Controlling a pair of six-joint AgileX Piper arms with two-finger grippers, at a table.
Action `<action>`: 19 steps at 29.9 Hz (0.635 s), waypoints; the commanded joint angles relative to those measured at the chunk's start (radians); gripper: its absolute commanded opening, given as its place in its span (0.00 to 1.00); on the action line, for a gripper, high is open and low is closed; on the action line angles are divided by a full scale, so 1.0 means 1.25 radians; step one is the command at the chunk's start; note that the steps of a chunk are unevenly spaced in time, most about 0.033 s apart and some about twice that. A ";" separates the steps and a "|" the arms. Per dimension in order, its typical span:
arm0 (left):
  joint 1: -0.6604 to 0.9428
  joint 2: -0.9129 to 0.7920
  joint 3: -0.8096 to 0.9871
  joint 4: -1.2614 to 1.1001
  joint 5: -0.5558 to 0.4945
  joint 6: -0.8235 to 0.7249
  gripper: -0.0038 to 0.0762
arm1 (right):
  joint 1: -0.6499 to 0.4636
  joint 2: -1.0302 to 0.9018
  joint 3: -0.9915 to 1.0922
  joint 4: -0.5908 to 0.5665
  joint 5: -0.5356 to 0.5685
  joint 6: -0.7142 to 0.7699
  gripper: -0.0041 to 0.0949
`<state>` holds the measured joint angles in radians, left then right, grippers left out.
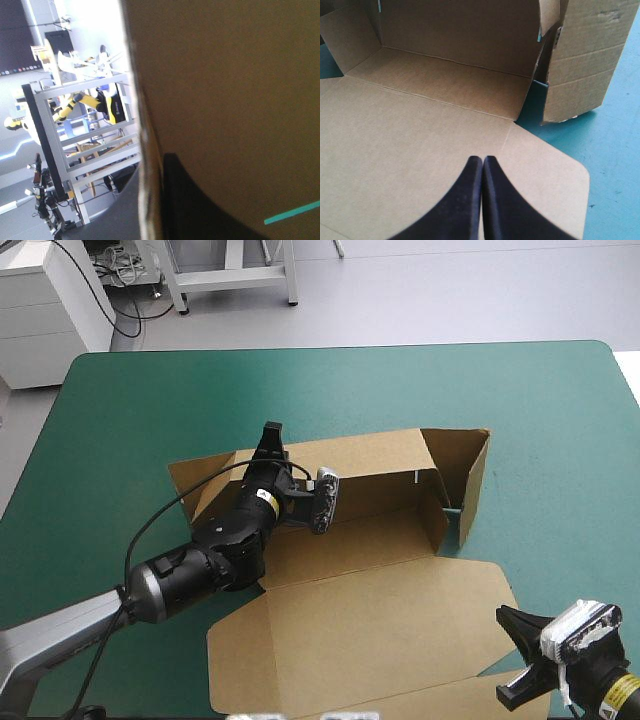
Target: Fold the box
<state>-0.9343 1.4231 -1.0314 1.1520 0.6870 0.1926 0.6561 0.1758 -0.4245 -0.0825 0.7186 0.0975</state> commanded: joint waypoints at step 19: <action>-0.007 -0.052 0.027 0.081 -0.070 -0.144 0.04 | -0.001 0.008 -0.005 -0.069 -0.090 -0.026 0.35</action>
<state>-0.9369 1.3834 -0.9776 1.2322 0.6202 0.0337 0.6561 0.1758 -0.4059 -0.1410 0.6813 0.0816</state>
